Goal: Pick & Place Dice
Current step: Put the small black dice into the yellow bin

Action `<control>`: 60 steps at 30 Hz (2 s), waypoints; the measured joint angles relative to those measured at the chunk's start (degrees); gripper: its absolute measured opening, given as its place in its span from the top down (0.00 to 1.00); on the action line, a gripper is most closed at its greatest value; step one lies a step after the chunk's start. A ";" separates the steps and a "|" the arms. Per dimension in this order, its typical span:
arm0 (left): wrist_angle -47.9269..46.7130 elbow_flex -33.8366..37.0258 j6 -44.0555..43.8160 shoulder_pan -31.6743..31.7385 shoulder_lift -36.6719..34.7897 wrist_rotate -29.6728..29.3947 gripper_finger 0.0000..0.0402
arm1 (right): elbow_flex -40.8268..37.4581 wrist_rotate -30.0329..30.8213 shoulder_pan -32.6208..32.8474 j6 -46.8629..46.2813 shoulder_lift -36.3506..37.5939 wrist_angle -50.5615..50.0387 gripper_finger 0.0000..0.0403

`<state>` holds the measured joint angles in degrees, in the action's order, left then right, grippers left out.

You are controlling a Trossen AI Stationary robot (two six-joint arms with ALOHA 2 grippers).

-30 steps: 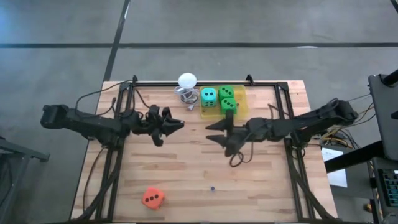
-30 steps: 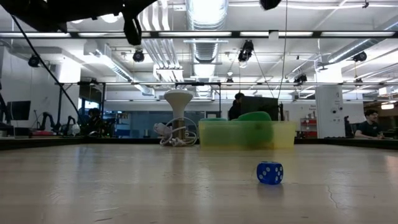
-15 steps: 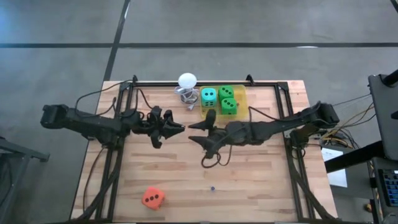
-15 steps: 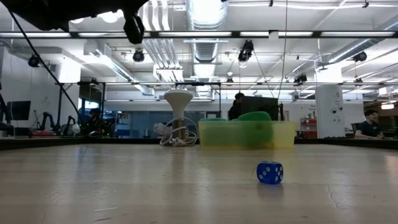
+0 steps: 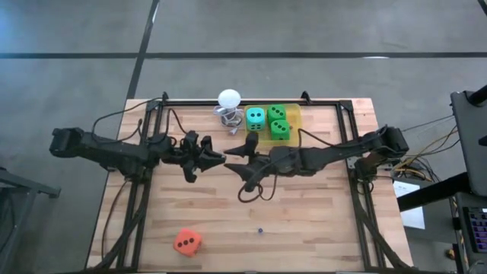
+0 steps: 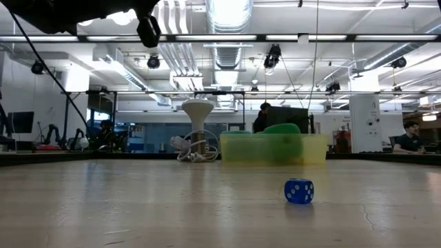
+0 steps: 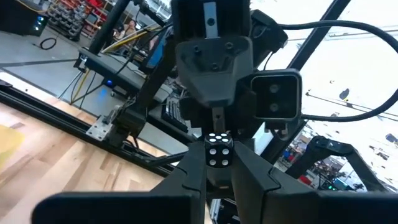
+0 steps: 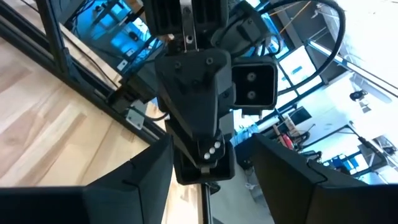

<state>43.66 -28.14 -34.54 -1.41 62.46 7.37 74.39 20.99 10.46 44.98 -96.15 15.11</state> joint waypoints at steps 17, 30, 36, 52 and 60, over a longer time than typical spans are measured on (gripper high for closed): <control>0.22 -0.02 -0.29 0.00 0.00 0.18 0.88 | 0.09 -0.48 -0.15 -0.03 -0.49 0.15 0.64; -0.02 -0.02 -0.92 0.00 0.00 0.23 0.88 | 0.09 -2.22 -0.28 -0.47 -0.49 0.24 0.75; -0.04 -0.02 -1.20 0.00 0.00 0.40 0.88 | 0.09 -3.30 -0.39 -0.90 -0.49 0.20 0.78; 1.04 -0.10 -3.07 0.00 0.00 1.74 0.88 | 0.17 -4.77 -0.79 -1.26 -0.44 0.35 0.82; 0.41 -1.38 -3.23 0.00 0.02 3.69 0.88 | 0.24 -4.74 -0.83 -1.27 -0.27 0.52 0.93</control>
<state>44.07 -29.52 -37.78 -1.41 62.48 11.06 74.63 16.25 9.63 43.70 -96.42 15.64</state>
